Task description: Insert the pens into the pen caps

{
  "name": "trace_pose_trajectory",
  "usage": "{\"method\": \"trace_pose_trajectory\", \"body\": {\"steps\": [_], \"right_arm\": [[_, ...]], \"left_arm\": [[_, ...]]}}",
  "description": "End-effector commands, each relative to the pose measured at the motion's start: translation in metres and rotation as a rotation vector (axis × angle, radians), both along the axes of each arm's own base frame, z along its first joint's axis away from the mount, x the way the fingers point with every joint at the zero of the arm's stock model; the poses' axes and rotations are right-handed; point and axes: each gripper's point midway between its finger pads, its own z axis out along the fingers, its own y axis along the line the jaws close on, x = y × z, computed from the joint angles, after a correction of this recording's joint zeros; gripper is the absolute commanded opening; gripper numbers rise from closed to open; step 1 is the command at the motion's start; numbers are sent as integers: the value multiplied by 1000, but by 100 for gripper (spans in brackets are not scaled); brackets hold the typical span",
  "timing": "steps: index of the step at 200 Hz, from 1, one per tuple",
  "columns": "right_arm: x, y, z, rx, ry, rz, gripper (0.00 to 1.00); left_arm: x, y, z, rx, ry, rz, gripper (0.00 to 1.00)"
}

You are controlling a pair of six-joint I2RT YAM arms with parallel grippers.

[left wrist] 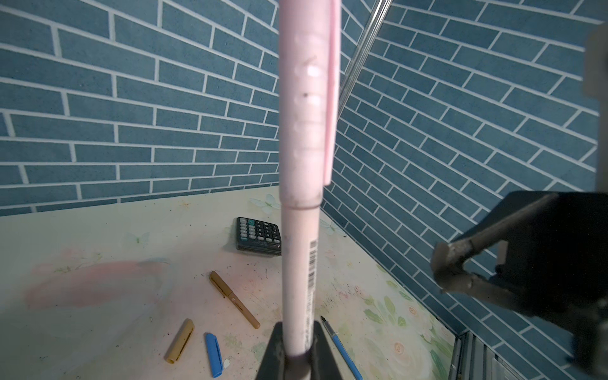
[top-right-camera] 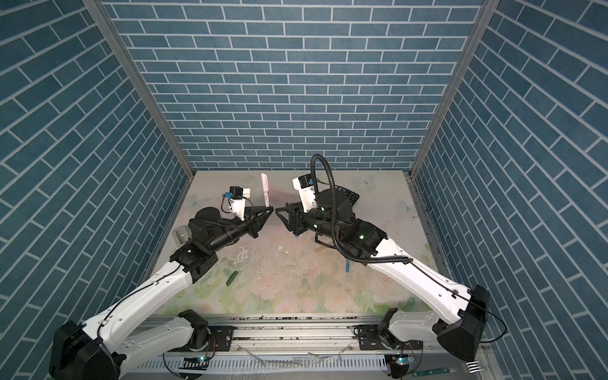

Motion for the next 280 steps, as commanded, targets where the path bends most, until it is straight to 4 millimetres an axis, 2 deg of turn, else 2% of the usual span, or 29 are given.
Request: {"method": "trace_pose_trajectory", "body": {"steps": [1,28,57,83,114,138,163,180,208,226,247,280], "right_arm": [[7,-37,-5,-51,-40,-131,48],[24,-79,-42,-79,43,-281,48],[31,-115,-77,-107,110,-401,48],[29,-127,-99,-122,153,-419,48],[22,-139,-110,-143,177,-437,48],[15,-148,-116,-152,184,-445,48],[9,-157,-124,-146,189,-463,48],[4,-162,-128,-141,196,-468,48],[-2,-167,-133,-129,203,-472,48],[-4,-170,-137,-136,206,-482,48],[-5,-172,-140,-147,213,-484,48],[-5,-173,-139,-146,210,-488,48]], "left_arm": [[13,6,2,11,19,63,0],[30,12,-23,87,111,130,0],[55,30,-67,244,275,251,0],[76,52,-118,409,451,338,0],[98,76,-182,563,672,377,0],[108,81,-225,688,815,364,0],[117,85,-256,799,907,356,0],[120,87,-268,836,942,362,0],[124,87,-278,846,972,368,0],[126,85,-280,846,983,366,10],[127,82,-283,842,999,358,14],[128,79,-283,840,1014,349,26]]}}
